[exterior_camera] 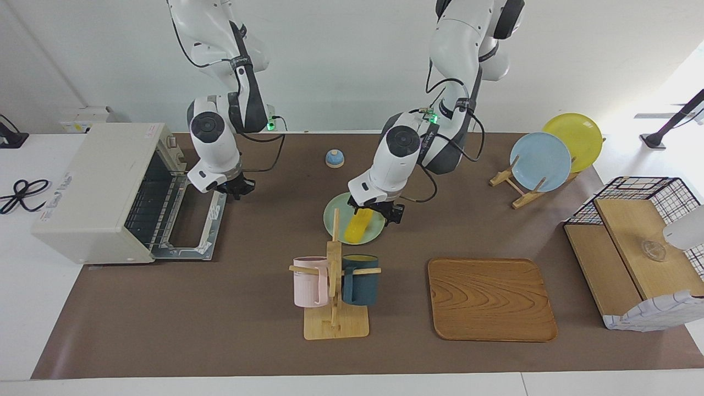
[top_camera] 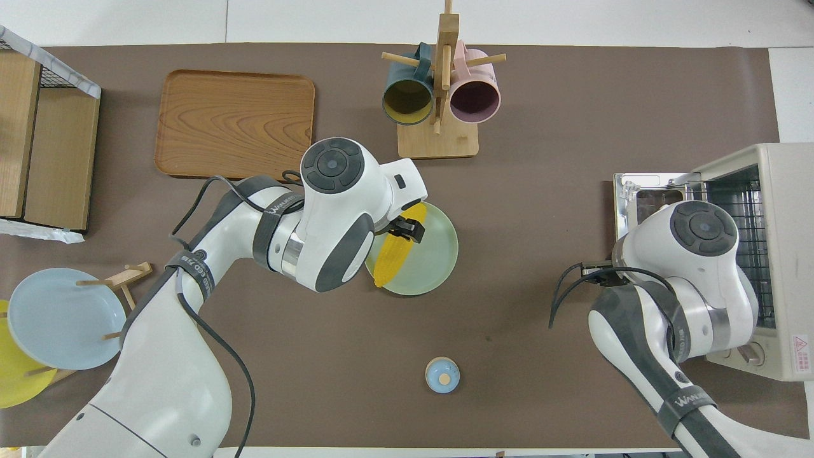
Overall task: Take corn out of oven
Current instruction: 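Grasp the yellow corn on the plate with the left gripper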
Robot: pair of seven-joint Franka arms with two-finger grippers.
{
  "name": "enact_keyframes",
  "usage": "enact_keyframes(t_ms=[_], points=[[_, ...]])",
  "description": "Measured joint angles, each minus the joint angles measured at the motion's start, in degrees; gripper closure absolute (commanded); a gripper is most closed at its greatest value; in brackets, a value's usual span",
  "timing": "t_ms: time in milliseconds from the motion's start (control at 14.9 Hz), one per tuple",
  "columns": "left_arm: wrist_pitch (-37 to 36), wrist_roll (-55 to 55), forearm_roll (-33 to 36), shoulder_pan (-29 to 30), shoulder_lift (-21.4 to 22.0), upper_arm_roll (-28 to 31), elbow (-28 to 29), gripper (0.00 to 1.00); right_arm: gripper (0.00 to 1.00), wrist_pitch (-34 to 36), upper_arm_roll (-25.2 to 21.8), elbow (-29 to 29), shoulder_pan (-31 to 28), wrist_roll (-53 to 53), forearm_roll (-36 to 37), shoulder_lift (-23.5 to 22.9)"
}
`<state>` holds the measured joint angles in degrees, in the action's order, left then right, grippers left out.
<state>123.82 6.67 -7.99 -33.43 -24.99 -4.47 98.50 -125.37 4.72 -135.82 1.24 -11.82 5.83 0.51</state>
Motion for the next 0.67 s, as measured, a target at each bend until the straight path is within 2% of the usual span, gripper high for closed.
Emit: enact_keyframes(t_ms=[470,672], points=[[1.3,-0.1,0.0,-2.1,-1.5,0.0,0.1,0.0,1.0,-3.4,0.1,-2.2,-0.7,0.1,0.1,0.0],[4.2,-0.2,0.0,-3.1,-1.5,0.0,2.3,0.0,1.0,-4.1,0.1,-3.0,-0.7,0.1,0.2,0.0]])
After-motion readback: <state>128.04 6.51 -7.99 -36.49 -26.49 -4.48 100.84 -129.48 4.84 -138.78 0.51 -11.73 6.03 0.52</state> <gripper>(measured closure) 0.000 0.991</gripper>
